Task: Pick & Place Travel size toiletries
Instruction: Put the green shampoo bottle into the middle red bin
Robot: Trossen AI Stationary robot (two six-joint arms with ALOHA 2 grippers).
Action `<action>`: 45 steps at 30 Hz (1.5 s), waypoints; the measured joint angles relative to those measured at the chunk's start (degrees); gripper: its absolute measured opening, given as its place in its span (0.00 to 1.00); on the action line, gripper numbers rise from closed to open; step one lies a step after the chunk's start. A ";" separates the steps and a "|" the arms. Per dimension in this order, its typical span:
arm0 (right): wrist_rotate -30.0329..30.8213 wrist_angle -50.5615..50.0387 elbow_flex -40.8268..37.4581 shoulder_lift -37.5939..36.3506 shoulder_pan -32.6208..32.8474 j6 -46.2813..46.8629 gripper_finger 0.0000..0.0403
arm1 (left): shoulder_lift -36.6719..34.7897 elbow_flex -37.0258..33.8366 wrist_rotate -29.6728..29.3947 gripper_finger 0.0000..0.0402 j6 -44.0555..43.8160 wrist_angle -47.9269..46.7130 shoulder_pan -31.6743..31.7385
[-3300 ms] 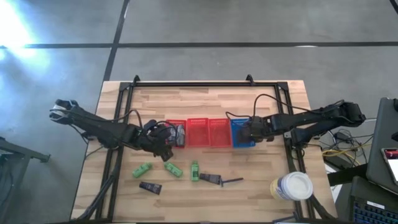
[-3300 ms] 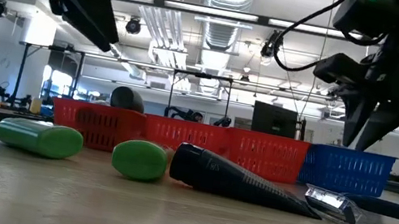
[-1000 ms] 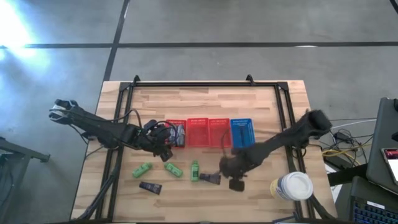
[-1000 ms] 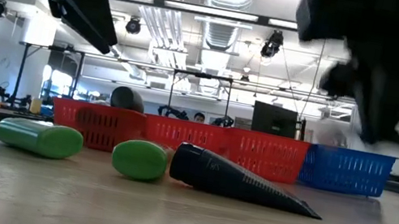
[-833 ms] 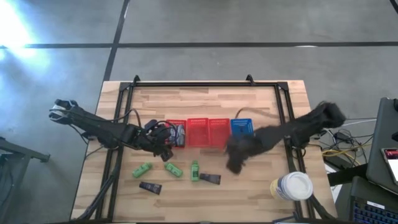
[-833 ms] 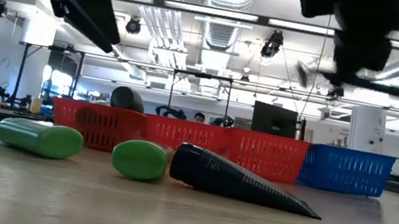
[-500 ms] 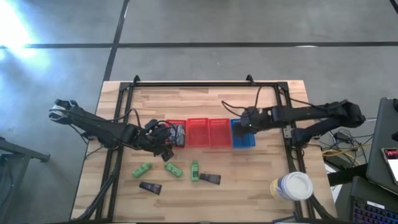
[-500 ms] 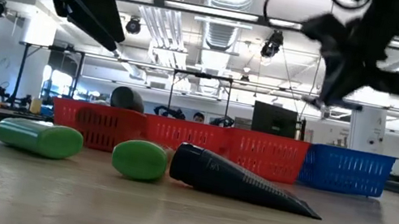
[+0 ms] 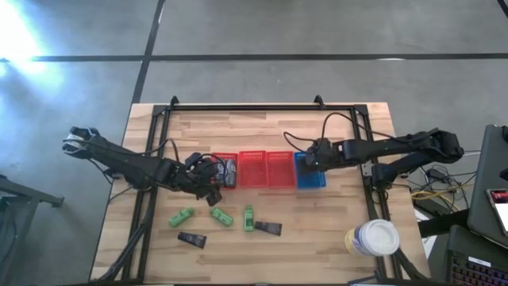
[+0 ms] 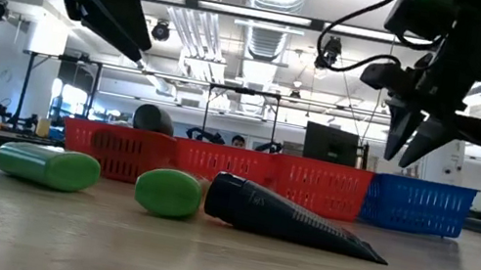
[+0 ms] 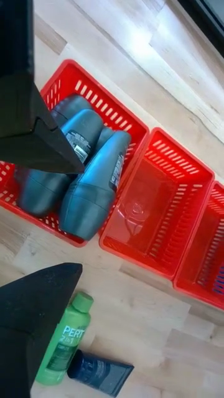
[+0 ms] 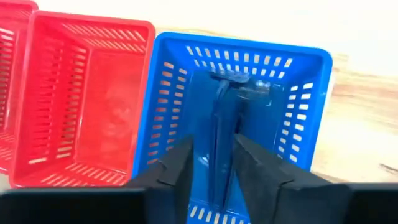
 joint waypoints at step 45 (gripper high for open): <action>-5.28 -3.10 7.39 -2.80 7.50 -16.80 0.80 | 9.43 -4.58 32.85 0.78 -35.18 -22.04 -18.17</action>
